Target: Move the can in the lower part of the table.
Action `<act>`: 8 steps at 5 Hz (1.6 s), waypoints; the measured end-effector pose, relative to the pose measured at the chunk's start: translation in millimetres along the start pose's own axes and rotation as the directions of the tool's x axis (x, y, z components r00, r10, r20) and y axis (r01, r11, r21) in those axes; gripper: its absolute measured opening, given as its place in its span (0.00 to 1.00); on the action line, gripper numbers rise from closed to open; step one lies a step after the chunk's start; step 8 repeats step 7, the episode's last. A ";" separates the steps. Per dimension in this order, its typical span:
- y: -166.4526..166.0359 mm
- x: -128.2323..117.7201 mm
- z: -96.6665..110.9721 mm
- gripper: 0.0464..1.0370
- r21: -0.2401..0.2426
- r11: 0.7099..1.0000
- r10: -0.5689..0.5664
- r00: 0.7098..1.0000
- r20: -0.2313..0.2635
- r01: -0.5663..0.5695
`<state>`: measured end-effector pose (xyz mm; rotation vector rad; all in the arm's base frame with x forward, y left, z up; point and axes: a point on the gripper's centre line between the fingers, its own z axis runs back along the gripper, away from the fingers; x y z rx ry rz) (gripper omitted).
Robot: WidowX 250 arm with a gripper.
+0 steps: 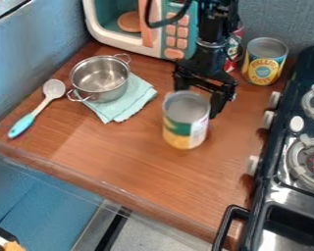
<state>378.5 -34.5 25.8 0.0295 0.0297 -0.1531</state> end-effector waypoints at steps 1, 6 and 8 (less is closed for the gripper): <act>-1.7 -33.8 -2.2 0.96 -0.001 1.000 -0.021 1.000 -0.020 0.021; -5.9 -77.9 34.6 0.96 0.054 0.996 -0.080 0.991 0.105 0.074; -7.8 -77.6 60.0 0.96 0.038 0.997 -0.069 0.985 0.161 0.063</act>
